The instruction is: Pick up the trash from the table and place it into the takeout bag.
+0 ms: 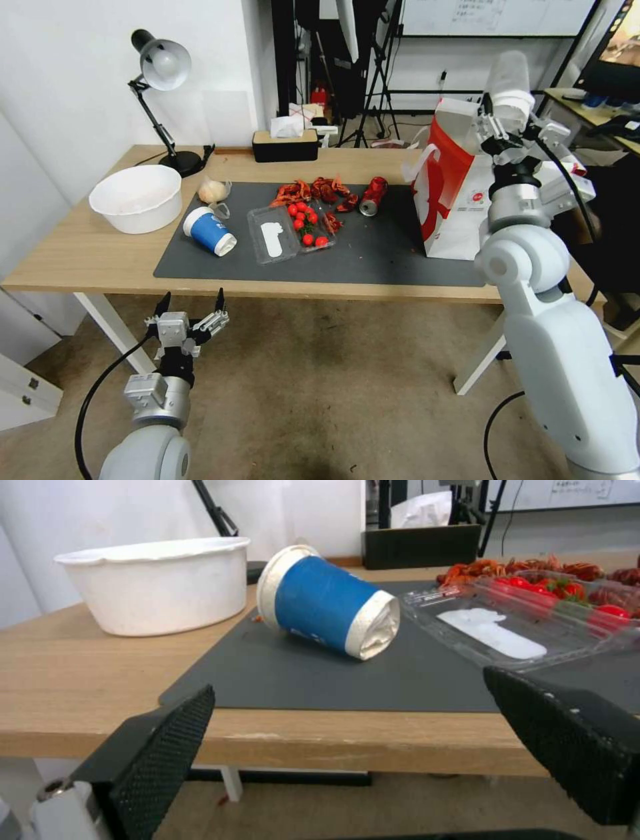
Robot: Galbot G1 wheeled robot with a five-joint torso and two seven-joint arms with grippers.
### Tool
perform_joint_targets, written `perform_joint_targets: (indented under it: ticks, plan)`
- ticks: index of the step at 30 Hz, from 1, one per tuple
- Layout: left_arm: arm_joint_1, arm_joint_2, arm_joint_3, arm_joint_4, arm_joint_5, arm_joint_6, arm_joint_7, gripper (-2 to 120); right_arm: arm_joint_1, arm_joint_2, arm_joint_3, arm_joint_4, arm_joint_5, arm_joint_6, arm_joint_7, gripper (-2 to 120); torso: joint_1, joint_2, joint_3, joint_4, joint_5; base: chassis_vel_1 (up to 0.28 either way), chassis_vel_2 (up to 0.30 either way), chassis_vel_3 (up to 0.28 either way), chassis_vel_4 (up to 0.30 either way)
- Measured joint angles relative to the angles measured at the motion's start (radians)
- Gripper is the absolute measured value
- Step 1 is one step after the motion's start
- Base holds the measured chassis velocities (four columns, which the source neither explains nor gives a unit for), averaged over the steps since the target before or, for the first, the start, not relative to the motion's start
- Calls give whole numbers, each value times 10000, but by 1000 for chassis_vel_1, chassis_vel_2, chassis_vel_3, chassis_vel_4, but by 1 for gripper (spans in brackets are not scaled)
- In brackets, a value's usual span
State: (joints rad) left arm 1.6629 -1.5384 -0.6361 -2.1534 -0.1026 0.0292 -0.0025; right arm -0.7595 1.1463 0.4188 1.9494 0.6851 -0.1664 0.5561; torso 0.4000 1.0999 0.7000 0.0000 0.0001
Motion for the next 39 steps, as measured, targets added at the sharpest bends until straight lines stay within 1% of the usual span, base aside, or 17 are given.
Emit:
perform_joint_targets:
  ticks: [5,10,14,15,16,17,20,25,28,30,32,34,36,37,38,39]
  plan:
    - [33,13,-83,-14,-5,-85,-3,100,229,97,-59,-267,77,-575,656,69,0,0,0,0,-2,0,0,0,0]
    - [40,6,-100,-17,-4,-105,-5,100,258,123,-81,-323,94,-719,796,69,0,0,0,0,-2,0,0,0,0]
    - [26,-10,-88,-16,13,-109,-7,100,232,126,-80,-322,106,-753,813,87,0,0,0,0,-1,0,0,0,0]
    - [26,-10,-88,-16,13,-109,-7,100,232,126,-80,-322,106,-753,813,87,0,0,0,0,-1,0,0,0,0]
    - [24,-12,-87,-17,16,-109,-8,100,208,119,-69,-321,109,-753,814,93,0,0,0,0,-1,0,0,0,0]
    - [23,-12,-86,-18,18,-108,-8,100,196,115,-64,-316,113,-753,815,96,0,0,0,0,-1,0,0,0,0]
    - [24,-9,-84,-56,20,-107,-10,100,145,84,-41,-234,142,-752,816,100,0,0,0,0,-1,0,0,0,0]
    - [26,8,-85,-99,20,-101,-11,100,95,54,2,-74,276,-662,763,100,0,0,1,-1,-1,0,0,0,0]
    - [28,41,-89,-120,15,-98,-12,100,-28,-20,65,241,606,-167,323,100,0,0,0,0,-1,0,0,0,0]
    - [28,47,-90,-123,13,-97,-12,100,-87,-51,85,337,648,-21,163,100,0,0,0,-1,-1,0,0,0,0]
    - [24,68,-90,-125,-1,-96,-13,100,-296,-143,150,675,748,512,-424,100,0,0,0,-1,0,0,0,0,0]
    - [22,71,-89,-125,-4,-96,-13,100,-339,-160,168,761,777,615,-551,100,0,0,0,-1,0,0,0,0,0]
    - [4,86,-80,-126,-14,-96,-13,100,-741,-255,231,1304,897,1052,-1307,100,0,0,0,0,-2,0,0,0,0]
    - [-5,96,-76,-125,-20,-96,-13,100,-940,-292,234,1490,897,1147,-1569,100,-1,0,0,0,-2,0,0,0,0]
    - [-5,96,-76,-125,-20,-96,-13,100,-940,-292,234,1490,897,1147,-1569,100,-1,0,0,0,-2,0,0,0,0]
    - [-15,114,-75,-126,-29,-96,-13,100,-1308,-351,229,1782,847,1221,-1925,100,0,1,0,0,-2,0,0,0,0]
